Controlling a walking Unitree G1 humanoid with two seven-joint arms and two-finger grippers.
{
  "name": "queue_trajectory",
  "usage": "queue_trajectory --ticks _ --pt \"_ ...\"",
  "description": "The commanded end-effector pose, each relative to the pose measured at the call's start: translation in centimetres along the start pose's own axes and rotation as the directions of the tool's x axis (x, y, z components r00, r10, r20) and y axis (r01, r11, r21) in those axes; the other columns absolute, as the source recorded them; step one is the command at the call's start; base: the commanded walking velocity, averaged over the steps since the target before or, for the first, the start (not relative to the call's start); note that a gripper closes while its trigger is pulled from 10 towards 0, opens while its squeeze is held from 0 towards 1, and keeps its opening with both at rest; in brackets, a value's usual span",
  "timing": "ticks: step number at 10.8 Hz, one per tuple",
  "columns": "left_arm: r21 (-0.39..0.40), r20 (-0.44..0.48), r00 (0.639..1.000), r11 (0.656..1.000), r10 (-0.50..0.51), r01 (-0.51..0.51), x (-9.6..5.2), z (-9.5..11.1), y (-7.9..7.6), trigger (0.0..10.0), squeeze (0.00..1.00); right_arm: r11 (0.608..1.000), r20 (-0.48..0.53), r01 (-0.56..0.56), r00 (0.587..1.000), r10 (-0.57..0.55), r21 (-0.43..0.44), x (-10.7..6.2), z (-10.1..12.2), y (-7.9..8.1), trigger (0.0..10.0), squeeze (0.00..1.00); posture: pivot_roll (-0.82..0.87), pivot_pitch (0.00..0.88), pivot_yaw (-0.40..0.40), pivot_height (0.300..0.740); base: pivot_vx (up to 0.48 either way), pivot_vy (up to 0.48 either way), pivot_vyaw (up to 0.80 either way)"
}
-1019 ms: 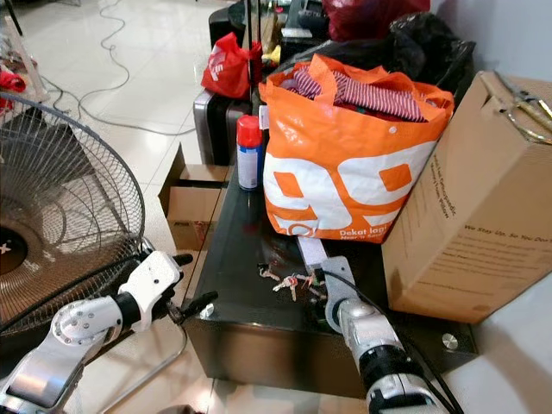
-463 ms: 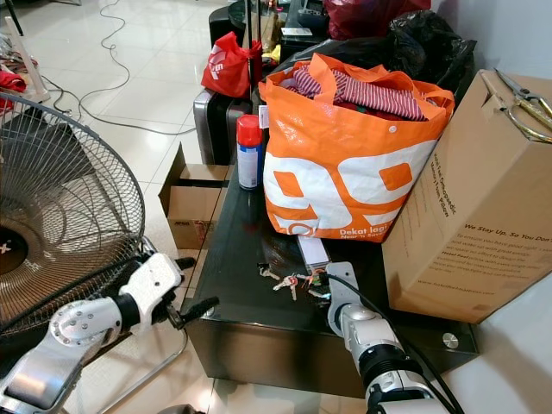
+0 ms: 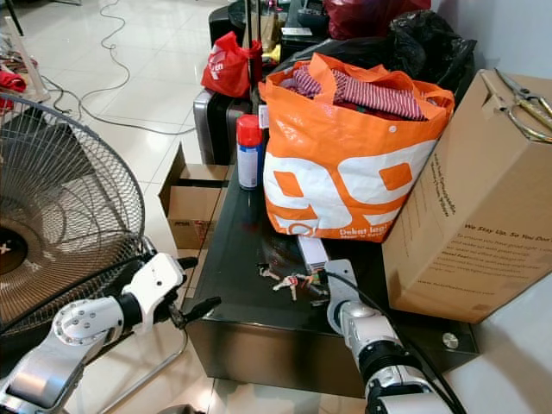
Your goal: Hang keys on a hook
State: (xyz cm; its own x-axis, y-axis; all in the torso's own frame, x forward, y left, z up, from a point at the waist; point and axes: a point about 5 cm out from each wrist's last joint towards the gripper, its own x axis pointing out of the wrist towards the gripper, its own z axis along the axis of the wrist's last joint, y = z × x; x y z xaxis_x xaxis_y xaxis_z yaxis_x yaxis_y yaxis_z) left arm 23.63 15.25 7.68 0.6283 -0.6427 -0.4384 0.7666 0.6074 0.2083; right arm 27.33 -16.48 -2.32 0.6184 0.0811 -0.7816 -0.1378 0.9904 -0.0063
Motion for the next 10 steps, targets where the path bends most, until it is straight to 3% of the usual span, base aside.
queue_trajectory --ticks 1,4,6,7,8,10 --pt "0.011 0.011 1.000 1.000 0.000 0.000 0.1 0.5 0.1 10.0 0.34 1.000 -0.008 0.007 1.000 -0.007 -0.003 0.0 0.0 -0.3 0.0 0.00 0.04 0.000 -0.010 0.740 0.000 0.000 0.00" --pt "0.014 0.015 1.000 1.000 0.009 -0.009 0.2 0.6 0.1 10.0 0.33 0.999 0.023 0.007 1.000 -0.006 -0.041 -0.4 0.3 -1.3 0.0 0.00 0.04 0.000 -0.017 0.740 0.000 0.000 0.00" --pt "0.015 0.018 1.000 1.000 0.010 -0.010 0.2 0.6 0.0 10.0 0.33 0.999 0.069 -0.049 0.996 0.049 -0.005 -1.1 0.5 -1.8 0.0 0.00 0.04 0.000 -0.016 0.740 0.000 0.000 0.00" --pt "0.015 0.022 1.000 1.000 0.008 -0.008 0.3 0.6 -0.1 10.0 0.33 0.993 0.091 -0.109 0.990 0.105 0.039 -1.5 0.2 -2.0 0.0 0.00 0.04 0.000 -0.010 0.740 0.000 0.000 0.00" --pt "0.016 0.025 1.000 1.000 0.005 -0.005 0.3 0.7 -0.1 10.0 0.33 0.967 0.121 -0.199 0.976 0.181 0.157 -2.0 -0.1 -2.0 0.0 0.00 0.03 0.000 -0.005 0.740 0.000 0.000 0.00" --pt "0.020 0.035 0.999 1.000 -0.006 0.005 0.6 1.0 -0.1 10.0 0.33 0.865 0.223 -0.366 0.926 0.303 0.342 -2.9 0.3 -1.1 0.0 0.00 0.03 0.000 0.003 0.740 0.000 0.000 0.00"
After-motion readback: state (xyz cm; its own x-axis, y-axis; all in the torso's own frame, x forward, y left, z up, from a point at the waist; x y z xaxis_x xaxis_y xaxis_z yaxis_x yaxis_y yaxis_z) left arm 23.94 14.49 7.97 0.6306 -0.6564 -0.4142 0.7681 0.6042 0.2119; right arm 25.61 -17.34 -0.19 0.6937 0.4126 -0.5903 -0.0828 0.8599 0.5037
